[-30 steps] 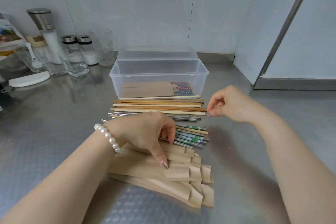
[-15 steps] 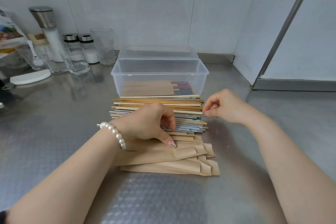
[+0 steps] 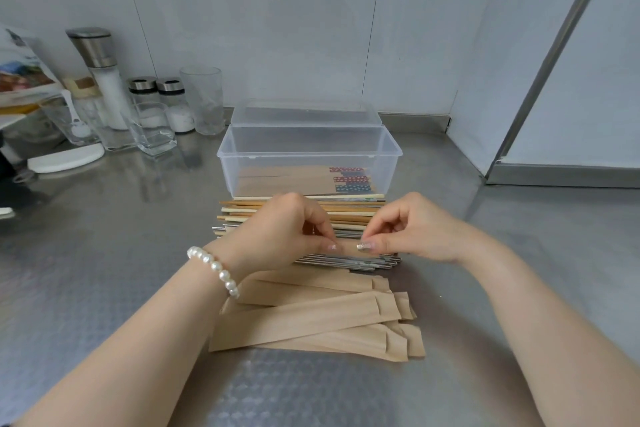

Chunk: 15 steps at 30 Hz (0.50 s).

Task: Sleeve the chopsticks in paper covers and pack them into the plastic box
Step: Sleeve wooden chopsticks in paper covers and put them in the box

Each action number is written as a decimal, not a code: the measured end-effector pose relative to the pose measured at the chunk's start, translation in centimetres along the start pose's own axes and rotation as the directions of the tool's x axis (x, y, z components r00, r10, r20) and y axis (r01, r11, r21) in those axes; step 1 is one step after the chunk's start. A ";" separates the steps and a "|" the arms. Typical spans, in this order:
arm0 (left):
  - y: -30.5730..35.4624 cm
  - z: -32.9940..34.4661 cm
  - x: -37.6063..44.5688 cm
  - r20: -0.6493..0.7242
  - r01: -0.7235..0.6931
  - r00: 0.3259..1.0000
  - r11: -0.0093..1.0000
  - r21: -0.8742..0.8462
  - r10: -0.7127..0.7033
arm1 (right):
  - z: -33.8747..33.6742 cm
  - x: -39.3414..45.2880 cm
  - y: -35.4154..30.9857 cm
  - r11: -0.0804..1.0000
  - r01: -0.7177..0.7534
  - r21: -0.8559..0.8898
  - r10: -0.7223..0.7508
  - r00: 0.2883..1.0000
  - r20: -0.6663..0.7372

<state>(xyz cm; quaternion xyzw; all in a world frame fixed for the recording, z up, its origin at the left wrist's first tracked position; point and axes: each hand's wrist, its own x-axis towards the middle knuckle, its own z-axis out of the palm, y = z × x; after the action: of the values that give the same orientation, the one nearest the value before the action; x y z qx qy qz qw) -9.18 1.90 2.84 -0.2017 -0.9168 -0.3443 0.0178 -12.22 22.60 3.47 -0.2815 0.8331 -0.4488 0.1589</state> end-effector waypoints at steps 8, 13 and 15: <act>0.4 0.4 0.0 -0.185 -0.033 0.982 0.999 0.024 0.037 | 0.6 0.4 0.4 0.991 0.126 -0.043 -0.133 0.962 -0.238; 1.3 0.2 -0.2 -0.034 0.071 0.996 0.985 -0.160 -0.077 | 1.5 0.9 0.8 0.951 0.271 -0.147 -0.306 0.886 -0.347; 1.4 0.1 -0.3 -0.041 0.052 0.997 0.976 -0.213 -0.062 | 1.7 0.9 0.7 0.929 0.335 -0.158 -0.370 0.844 -0.387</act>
<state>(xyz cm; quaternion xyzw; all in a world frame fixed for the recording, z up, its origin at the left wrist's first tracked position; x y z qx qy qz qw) -8.39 2.84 3.59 -0.1678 -0.8796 -0.4450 0.0081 -12.28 21.20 1.94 -0.3357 0.7998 -0.4838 -0.1169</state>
